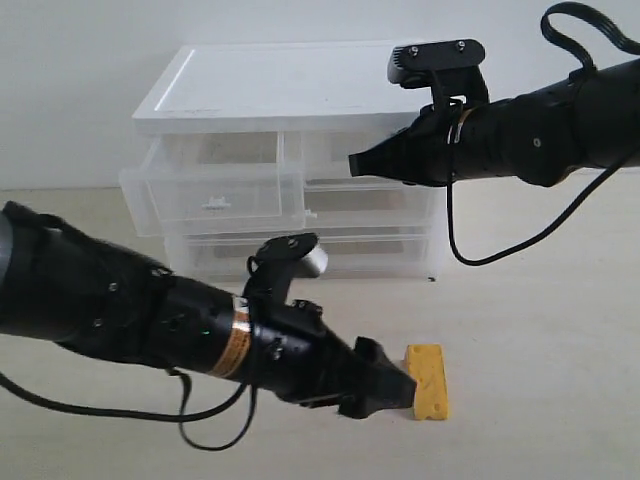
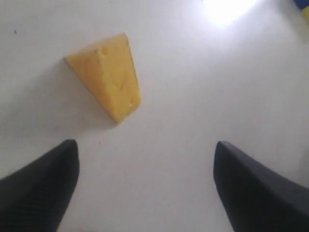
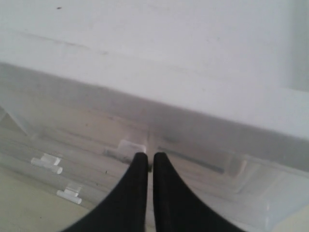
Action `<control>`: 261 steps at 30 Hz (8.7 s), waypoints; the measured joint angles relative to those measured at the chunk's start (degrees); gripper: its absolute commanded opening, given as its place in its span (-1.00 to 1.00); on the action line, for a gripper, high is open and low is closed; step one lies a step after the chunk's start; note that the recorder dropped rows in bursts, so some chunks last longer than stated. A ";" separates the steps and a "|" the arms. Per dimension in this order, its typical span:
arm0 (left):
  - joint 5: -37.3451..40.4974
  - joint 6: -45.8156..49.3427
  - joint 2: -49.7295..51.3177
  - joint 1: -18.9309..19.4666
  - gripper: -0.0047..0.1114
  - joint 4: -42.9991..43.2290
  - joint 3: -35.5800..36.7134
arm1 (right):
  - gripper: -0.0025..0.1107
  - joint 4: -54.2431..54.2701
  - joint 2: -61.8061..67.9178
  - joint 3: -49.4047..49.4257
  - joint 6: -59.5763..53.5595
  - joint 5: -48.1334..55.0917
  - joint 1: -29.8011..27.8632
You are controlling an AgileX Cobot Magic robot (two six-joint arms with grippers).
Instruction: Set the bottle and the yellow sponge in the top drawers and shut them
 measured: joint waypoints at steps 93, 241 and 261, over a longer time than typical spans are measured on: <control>0.64 1.30 -4.67 -4.54 -0.85 18.95 -3.25 | -0.96 0.00 -0.35 -0.10 -2.71 4.27 0.00; 31.70 64.40 -105.87 30.97 -0.85 -54.58 30.02 | -0.96 0.11 -97.18 48.71 5.41 8.21 4.48; 36.90 62.79 -105.99 30.97 -0.85 -56.51 30.02 | -0.96 0.34 -101.03 49.78 5.85 11.51 4.48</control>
